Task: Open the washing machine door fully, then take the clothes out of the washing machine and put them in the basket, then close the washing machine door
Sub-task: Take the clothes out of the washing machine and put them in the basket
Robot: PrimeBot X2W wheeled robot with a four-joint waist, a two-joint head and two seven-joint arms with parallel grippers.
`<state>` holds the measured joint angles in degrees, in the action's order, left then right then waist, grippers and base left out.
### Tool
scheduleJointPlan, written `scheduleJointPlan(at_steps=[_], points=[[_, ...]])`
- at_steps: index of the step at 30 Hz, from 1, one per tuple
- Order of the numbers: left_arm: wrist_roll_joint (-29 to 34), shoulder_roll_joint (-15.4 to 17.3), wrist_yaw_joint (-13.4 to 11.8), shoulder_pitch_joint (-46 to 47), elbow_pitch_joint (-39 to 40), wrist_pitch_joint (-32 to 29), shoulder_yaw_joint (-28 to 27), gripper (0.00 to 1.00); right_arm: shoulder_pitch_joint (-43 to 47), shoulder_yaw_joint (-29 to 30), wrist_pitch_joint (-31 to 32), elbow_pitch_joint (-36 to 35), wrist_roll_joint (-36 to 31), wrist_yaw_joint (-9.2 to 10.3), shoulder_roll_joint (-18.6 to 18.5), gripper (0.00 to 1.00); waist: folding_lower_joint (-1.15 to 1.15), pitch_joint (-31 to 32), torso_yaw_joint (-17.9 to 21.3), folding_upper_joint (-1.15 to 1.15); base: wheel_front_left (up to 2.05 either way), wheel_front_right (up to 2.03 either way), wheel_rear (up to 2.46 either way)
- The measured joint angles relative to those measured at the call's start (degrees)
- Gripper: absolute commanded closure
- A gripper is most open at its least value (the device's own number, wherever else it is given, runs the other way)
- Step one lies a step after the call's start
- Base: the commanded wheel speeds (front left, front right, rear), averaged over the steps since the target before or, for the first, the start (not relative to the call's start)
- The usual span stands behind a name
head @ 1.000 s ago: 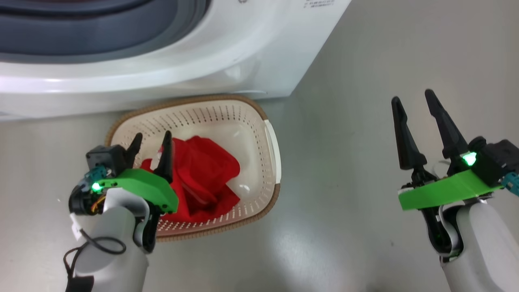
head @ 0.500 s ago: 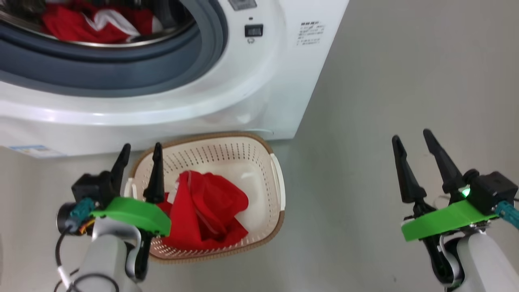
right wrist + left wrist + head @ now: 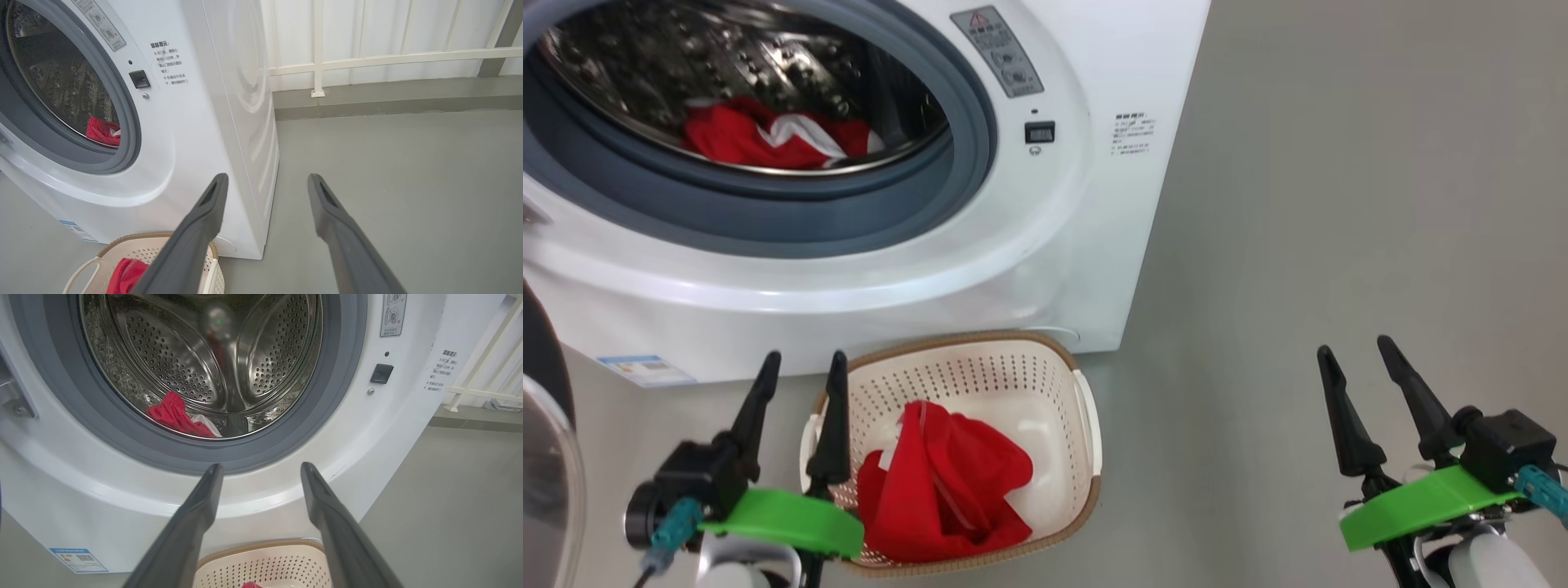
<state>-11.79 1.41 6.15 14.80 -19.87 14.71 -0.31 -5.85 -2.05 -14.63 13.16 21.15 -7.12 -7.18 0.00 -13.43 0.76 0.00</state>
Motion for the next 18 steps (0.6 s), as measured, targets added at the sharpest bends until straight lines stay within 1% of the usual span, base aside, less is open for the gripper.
scheduleJointPlan(at_steps=[7,13,18], points=[[0.6,0.1,-0.2,-6.3,5.9,0.0,-1.3,0.0,3.2,0.8,0.0,0.0,0.0,0.0,0.0,0.0,0.0,3.3,-0.2,0.0,0.0,0.0,0.0],[0.3,0.5,-1.1,-12.5,9.8,0.0,-2.5,0.0,6.1,1.5,0.0,-0.1,0.0,0.0,0.1,0.0,0.0,5.6,-0.2,0.0,0.0,0.0,0.0],[-0.2,0.7,-2.0,-14.9,11.9,0.0,-2.4,0.0,7.1,1.6,0.0,-0.3,0.0,0.0,0.2,0.0,0.0,6.5,-0.4,0.0,0.0,0.0,0.0]])
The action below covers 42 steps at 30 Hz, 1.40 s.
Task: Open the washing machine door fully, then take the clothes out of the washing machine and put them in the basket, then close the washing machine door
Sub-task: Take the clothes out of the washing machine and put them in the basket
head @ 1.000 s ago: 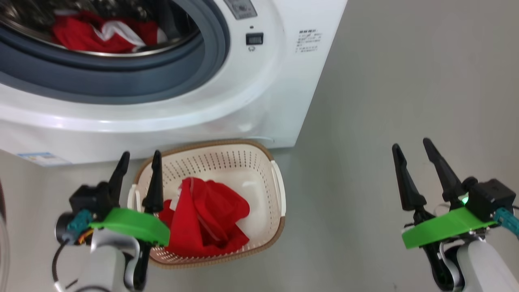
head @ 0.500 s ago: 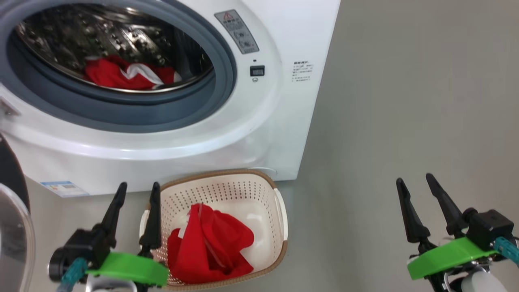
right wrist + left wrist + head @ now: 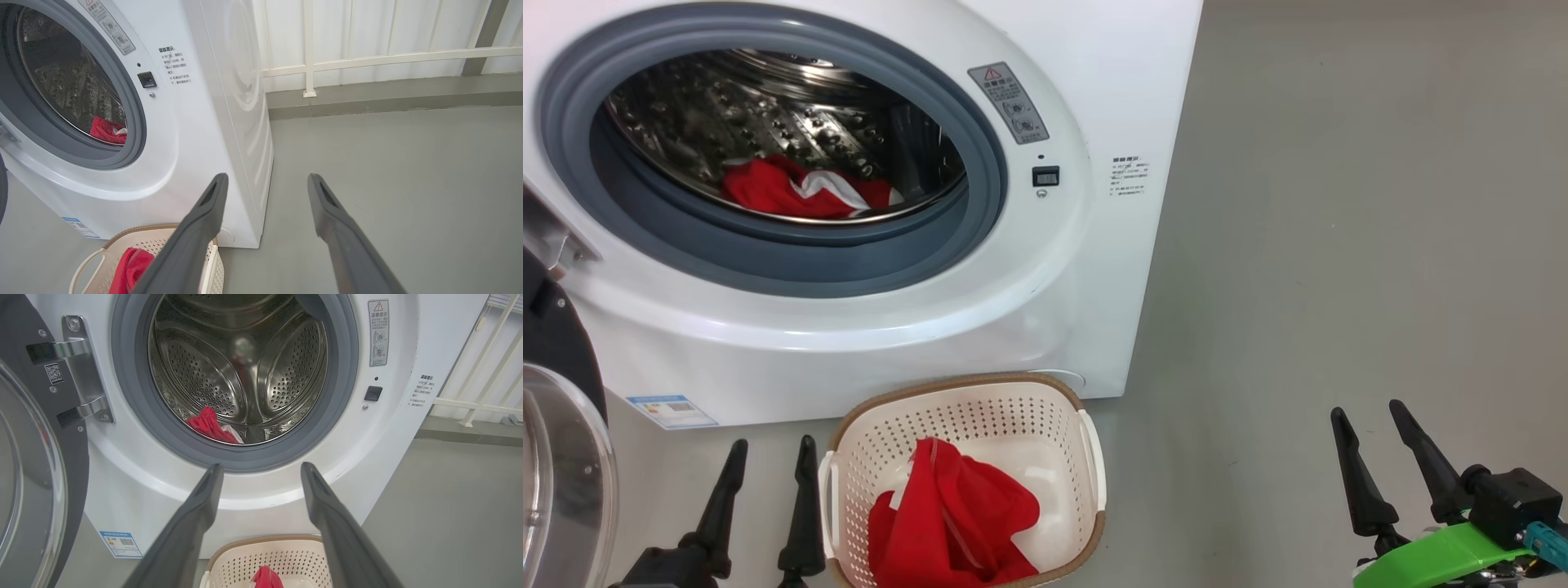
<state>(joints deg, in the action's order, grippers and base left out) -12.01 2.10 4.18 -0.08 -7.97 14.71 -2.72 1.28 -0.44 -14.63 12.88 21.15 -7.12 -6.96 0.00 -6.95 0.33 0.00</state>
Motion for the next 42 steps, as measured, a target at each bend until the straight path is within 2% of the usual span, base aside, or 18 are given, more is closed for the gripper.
scheduleJointPlan(at_steps=[6,15,21,26,31,37,42], points=[[-0.8,0.1,-1.2,-0.1,0.5,0.0,0.6,0.0,0.0,0.0,0.0,0.0,0.0,0.0,0.0,0.0,0.0,-0.5,-0.1,0.0,0.0,0.0,0.0],[-1.3,0.2,-1.7,0.1,0.3,0.0,0.6,0.0,-0.2,0.0,0.0,-0.1,0.0,0.0,0.0,0.0,0.0,-1.8,-0.1,0.0,0.0,0.0,0.0],[-1.8,0.2,-1.7,2.9,-2.6,0.0,1.3,0.0,-0.8,-0.1,0.0,-0.3,0.0,0.0,0.1,0.0,0.0,-3.3,0.0,0.0,0.0,0.0,0.0],[-0.4,0.1,-1.8,10.5,-7.6,0.0,3.5,0.0,-4.0,-0.2,0.0,-0.6,0.0,0.0,0.3,0.0,0.0,-5.8,0.0,0.0,0.0,0.0,0.0],[2.2,0.0,-2.7,22.8,-15.6,0.0,5.2,0.0,-7.7,-0.6,0.0,-1.0,0.0,0.0,0.6,0.0,0.0,-9.4,-0.1,0.0,0.0,0.0,0.0],[4.4,-0.4,-3.8,36.7,-25.0,0.0,5.6,0.0,-11.8,-0.9,0.0,-1.3,0.0,0.0,0.9,0.0,0.0,-14.4,0.1,0.0,0.0,0.0,0.0],[5.4,0.9,-5.3,46.5,-33.5,0.0,4.8,0.0,-13.9,-0.9,0.0,-1.5,0.1,0.0,1.6,0.0,0.0,-18.1,0.9,0.0,0.0,0.0,0.0]])
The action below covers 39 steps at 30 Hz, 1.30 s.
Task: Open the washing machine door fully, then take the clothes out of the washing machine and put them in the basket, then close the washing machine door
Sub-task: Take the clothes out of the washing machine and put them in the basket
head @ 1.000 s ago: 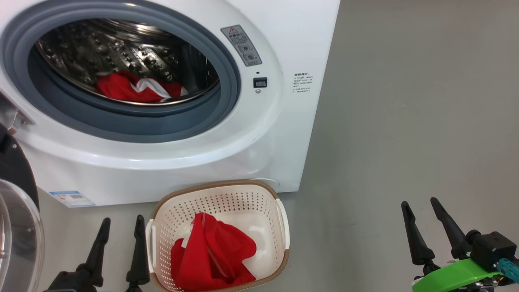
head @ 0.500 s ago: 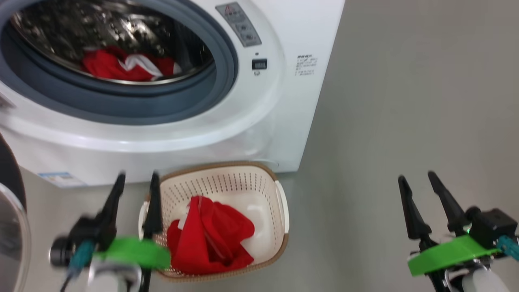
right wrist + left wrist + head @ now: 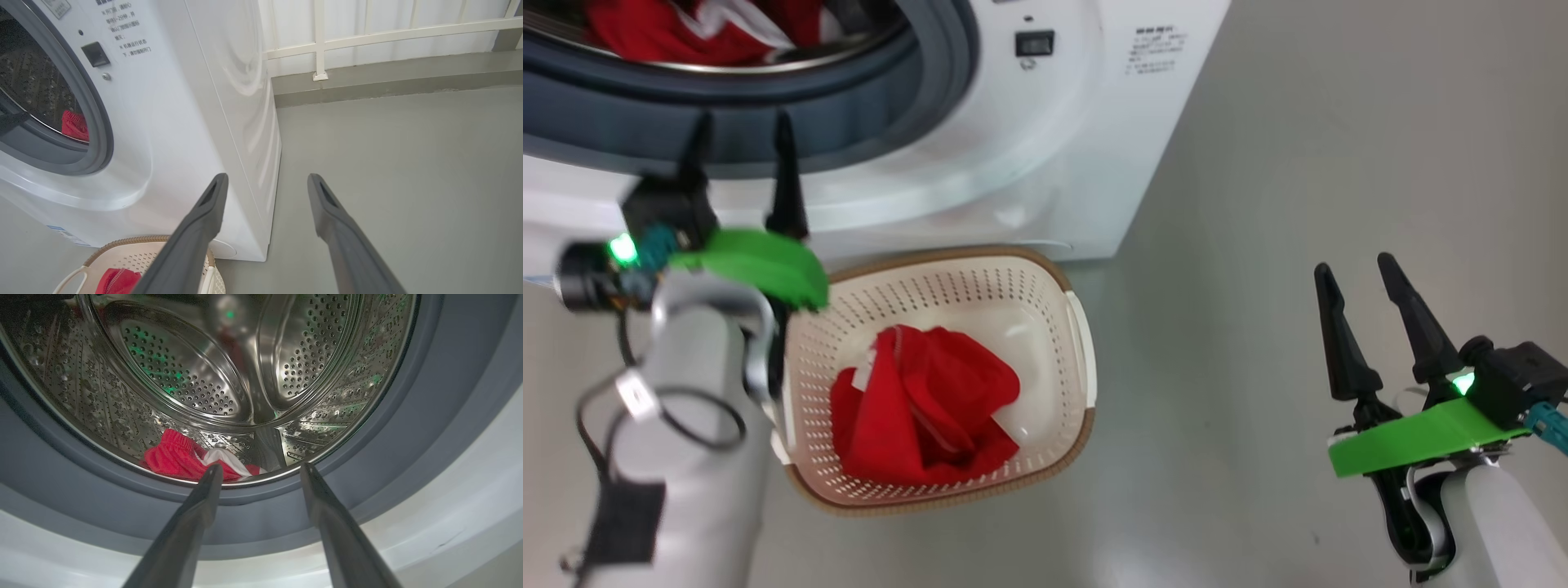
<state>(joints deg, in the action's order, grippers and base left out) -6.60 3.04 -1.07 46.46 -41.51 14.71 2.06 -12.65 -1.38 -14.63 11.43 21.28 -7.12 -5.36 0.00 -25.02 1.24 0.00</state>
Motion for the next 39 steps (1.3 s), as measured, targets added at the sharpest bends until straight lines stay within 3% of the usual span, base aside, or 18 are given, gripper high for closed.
scheduleJointPlan(at_steps=[10,16,21,39], points=[[1.9,4.3,-3.3,14.6,-15.4,0.0,-0.5,0.0,-1.8,0.1,0.0,0.0,0.3,0.0,0.7,0.0,0.0,-4.3,2.8,0.0,0.0,0.0,0.0],[7.2,7.8,-6.4,21.2,-22.9,0.0,3.4,0.0,-3.3,-0.2,0.0,-0.1,0.4,0.0,1.5,0.0,0.0,-6.1,4.3,0.0,0.0,0.0,0.0],[9.4,10.9,-7.6,25.8,-27.7,-1.6,5.1,0.0,-4.4,-1.0,0.0,-0.2,0.5,0.0,1.9,0.0,0.0,-7.3,5.6,0.0,0.0,0.0,0.0],[10.5,15.9,-9.3,31.4,-32.9,-11.0,7.1,0.0,-5.7,-1.7,0.0,-0.2,0.9,0.0,2.3,0.0,0.0,-10.5,9.3,0.0,0.0,0.0,0.0]])
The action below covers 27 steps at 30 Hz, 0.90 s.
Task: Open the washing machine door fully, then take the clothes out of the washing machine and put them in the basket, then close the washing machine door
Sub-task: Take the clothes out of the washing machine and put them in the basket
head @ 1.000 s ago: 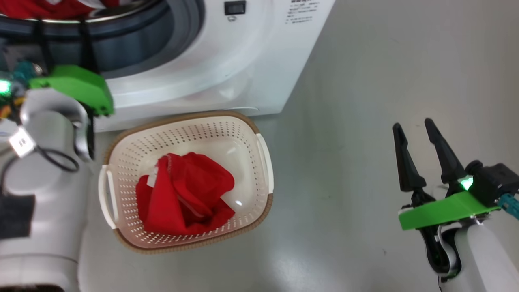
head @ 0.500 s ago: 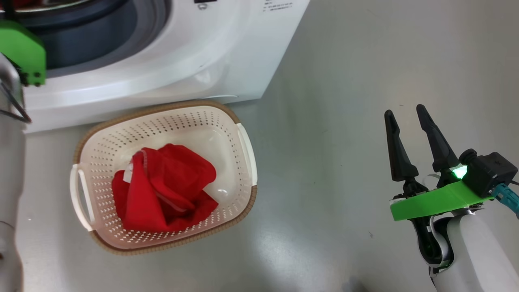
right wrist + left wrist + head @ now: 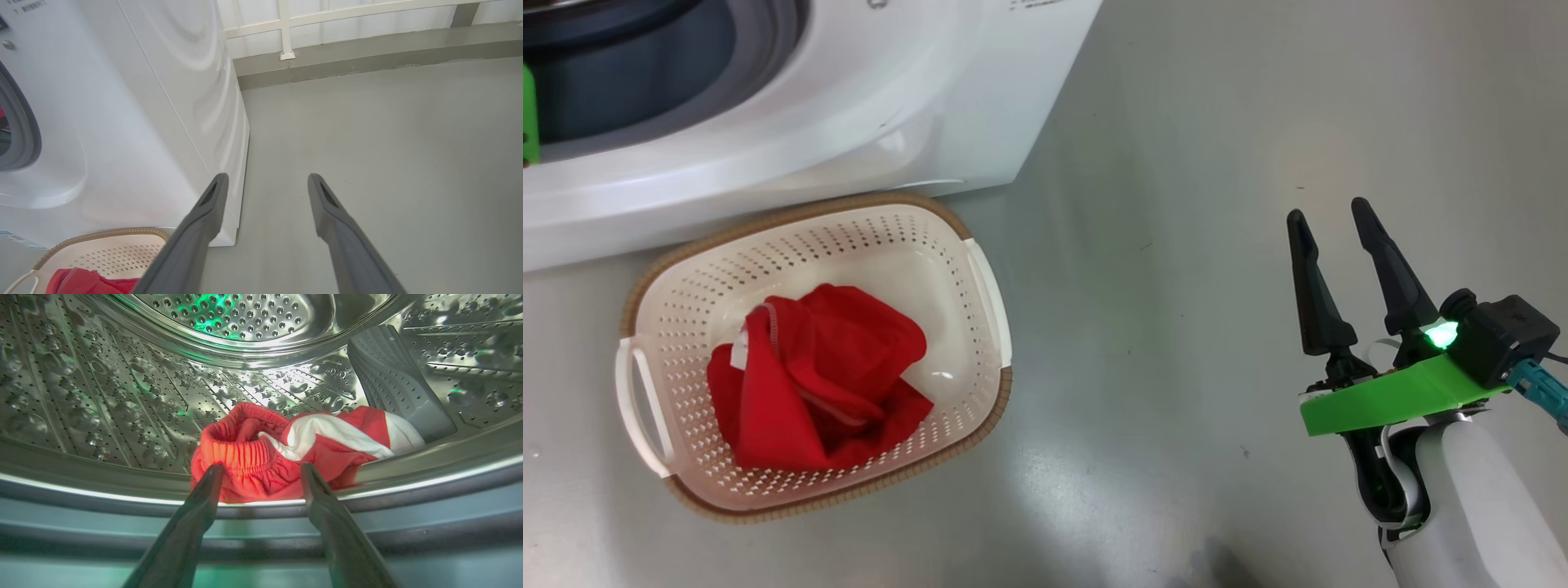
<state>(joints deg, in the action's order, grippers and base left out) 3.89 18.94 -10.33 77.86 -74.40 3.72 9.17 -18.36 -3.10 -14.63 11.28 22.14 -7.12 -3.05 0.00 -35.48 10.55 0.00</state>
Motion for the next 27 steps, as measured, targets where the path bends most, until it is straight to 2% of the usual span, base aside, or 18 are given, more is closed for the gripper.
scheduleJointPlan(at_steps=[2,3,4,5,6,7,15,20,27], points=[[0.0,0.1,-0.4,0.0,-0.1,-0.4,0.1,0.0,0.0,-0.1,0.0,0.0,0.0,0.0,0.0,0.0,0.0,-0.1,0.4,0.0,0.0,0.0,0.0],[-0.1,0.1,-0.5,0.0,-0.1,-0.7,0.2,0.23,0.0,-0.1,0.0,0.0,0.1,0.0,0.0,0.0,0.0,-0.1,0.5,0.0,0.0,0.0,0.0],[-0.1,0.1,-0.5,0.0,-0.1,-0.7,0.2,0.55,0.0,-0.1,0.0,0.0,0.1,0.0,0.0,0.0,0.0,-0.1,0.5,0.0,0.0,0.0,0.0],[-0.1,0.1,-0.6,0.0,-0.1,-1.0,0.3,0.68,0.0,-0.1,0.0,0.0,0.1,0.0,0.0,0.0,0.0,-0.1,0.7,0.0,0.0,0.0,0.0],[-0.2,0.1,-0.8,0.0,-0.2,-1.1,0.3,0.89,0.0,-0.1,0.0,0.0,0.1,0.0,0.0,0.0,0.0,0.0,0.8,0.0,0.0,0.0,0.0],[-0.5,0.1,-0.9,0.0,-0.2,-1.2,0.4,1.0,0.0,-0.1,0.0,0.0,0.1,0.0,0.0,0.0,0.0,0.0,0.8,0.0,0.0,0.0,0.0],[-1.5,0.3,-1.2,0.0,-0.3,-0.8,0.3,1.0,0.0,-0.1,0.0,0.0,1.5,0.0,0.1,0.0,0.0,0.4,0.7,0.0,0.0,0.0,0.0],[-4.7,0.3,0.1,0.0,-0.4,4.0,-1.0,1.0,0.0,0.1,0.0,0.0,1.5,0.0,0.1,0.0,0.0,0.9,0.1,0.0,0.0,0.0,0.0],[-9.0,-1.2,4.4,-0.5,0.8,10.1,-3.8,1.0,0.0,0.5,0.0,0.1,0.9,0.0,0.1,0.0,0.0,2.2,-1.4,0.0,0.0,0.0,0.0]])
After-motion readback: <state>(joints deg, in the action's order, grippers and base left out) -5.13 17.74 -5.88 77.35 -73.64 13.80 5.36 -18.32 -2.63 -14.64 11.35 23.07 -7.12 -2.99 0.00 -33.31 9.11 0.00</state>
